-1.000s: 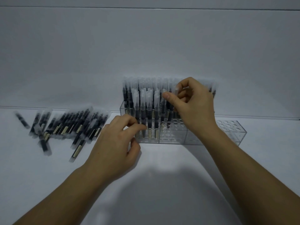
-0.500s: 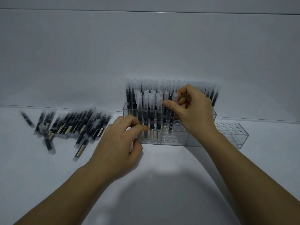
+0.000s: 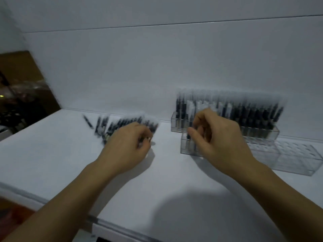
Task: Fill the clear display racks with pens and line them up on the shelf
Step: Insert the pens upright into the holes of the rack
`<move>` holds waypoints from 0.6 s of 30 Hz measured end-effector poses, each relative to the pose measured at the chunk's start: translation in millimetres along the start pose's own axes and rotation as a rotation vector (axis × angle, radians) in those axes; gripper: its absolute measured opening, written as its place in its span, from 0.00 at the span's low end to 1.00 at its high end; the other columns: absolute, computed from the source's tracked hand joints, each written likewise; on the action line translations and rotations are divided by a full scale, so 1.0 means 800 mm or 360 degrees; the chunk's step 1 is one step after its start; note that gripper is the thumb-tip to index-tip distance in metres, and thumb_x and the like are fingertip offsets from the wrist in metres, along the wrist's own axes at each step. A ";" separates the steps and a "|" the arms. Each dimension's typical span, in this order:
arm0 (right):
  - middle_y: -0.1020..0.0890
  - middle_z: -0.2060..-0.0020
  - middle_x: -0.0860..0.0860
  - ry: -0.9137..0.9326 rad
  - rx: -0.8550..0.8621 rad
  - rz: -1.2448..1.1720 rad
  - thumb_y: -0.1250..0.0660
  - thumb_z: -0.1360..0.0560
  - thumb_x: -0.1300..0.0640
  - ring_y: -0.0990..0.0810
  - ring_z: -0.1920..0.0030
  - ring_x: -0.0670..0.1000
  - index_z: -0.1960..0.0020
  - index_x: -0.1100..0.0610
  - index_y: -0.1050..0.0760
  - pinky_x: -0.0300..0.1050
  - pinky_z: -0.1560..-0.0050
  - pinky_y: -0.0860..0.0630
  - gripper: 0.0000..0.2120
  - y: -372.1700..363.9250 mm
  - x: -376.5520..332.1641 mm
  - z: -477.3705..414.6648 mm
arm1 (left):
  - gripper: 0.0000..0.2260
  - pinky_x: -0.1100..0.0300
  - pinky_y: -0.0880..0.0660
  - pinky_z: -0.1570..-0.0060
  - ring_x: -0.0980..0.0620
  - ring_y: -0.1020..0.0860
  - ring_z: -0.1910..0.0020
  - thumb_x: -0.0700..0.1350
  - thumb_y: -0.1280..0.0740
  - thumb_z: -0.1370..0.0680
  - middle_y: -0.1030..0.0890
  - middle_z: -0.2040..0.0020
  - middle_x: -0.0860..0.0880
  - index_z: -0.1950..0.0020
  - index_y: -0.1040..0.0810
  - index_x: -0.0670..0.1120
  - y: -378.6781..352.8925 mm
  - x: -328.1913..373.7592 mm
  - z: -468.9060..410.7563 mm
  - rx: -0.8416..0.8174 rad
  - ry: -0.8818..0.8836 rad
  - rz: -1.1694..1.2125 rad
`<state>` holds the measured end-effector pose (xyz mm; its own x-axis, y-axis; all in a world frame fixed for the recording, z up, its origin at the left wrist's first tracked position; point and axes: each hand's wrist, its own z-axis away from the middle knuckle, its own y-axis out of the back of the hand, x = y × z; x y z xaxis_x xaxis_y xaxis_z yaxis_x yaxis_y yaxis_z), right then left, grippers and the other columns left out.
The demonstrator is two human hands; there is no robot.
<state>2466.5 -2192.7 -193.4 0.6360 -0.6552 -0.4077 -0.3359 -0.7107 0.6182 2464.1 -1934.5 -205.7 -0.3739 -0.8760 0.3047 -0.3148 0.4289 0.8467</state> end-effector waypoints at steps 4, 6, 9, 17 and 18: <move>0.22 0.59 0.44 0.0065 -0.0354 0.0034 0.35 0.19 0.49 0.26 0.63 0.41 0.42 0.51 0.26 0.44 0.57 0.25 0.09 -0.048 -0.033 -0.017 | 0.09 0.53 0.25 0.54 0.46 0.22 0.52 0.49 0.35 0.23 0.22 0.51 0.50 0.45 0.19 0.51 0.041 -0.066 0.011 -0.0011 0.0519 -0.0360; 0.20 0.53 0.48 -0.0034 -0.0493 0.0031 0.36 0.18 0.51 0.22 0.56 0.48 0.38 0.54 0.26 0.49 0.51 0.23 0.11 -0.078 -0.050 -0.033 | 0.15 0.52 0.26 0.52 0.44 0.22 0.48 0.53 0.38 0.21 0.20 0.44 0.45 0.37 0.23 0.49 0.048 -0.098 0.005 -0.0052 0.0786 -0.0458; 0.22 0.51 0.52 -0.0208 -0.0651 0.0107 0.38 0.17 0.52 0.22 0.49 0.56 0.40 0.55 0.28 0.50 0.52 0.26 0.10 -0.127 -0.062 -0.045 | 0.27 0.44 0.28 0.37 0.37 0.27 0.35 0.61 0.47 0.20 0.27 0.30 0.40 0.23 0.39 0.53 0.044 -0.155 -0.013 -0.0265 0.1175 -0.0445; 0.25 0.36 0.50 -0.0387 -0.0649 0.0214 0.45 0.15 0.43 0.28 0.36 0.55 0.27 0.50 0.34 0.53 0.38 0.32 0.20 -0.185 -0.056 -0.027 | 0.24 0.41 0.36 0.36 0.38 0.29 0.35 0.61 0.50 0.21 0.26 0.33 0.43 0.31 0.29 0.52 0.014 -0.221 -0.066 -0.0227 0.1343 -0.0260; 0.25 0.35 0.50 -0.0402 -0.0634 0.0176 0.44 0.16 0.43 0.29 0.36 0.54 0.27 0.49 0.33 0.53 0.37 0.32 0.20 -0.186 -0.054 -0.027 | 0.22 0.43 0.34 0.40 0.39 0.28 0.39 0.61 0.49 0.20 0.24 0.39 0.43 0.38 0.26 0.49 0.011 -0.220 -0.074 -0.0196 0.1345 -0.0271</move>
<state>2503.7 -2053.1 -252.8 0.4065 -0.7979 -0.4450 -0.0681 -0.5121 0.8562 2578.6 -1789.6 -226.3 0.4580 -0.8172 0.3500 -0.1926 0.2931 0.9365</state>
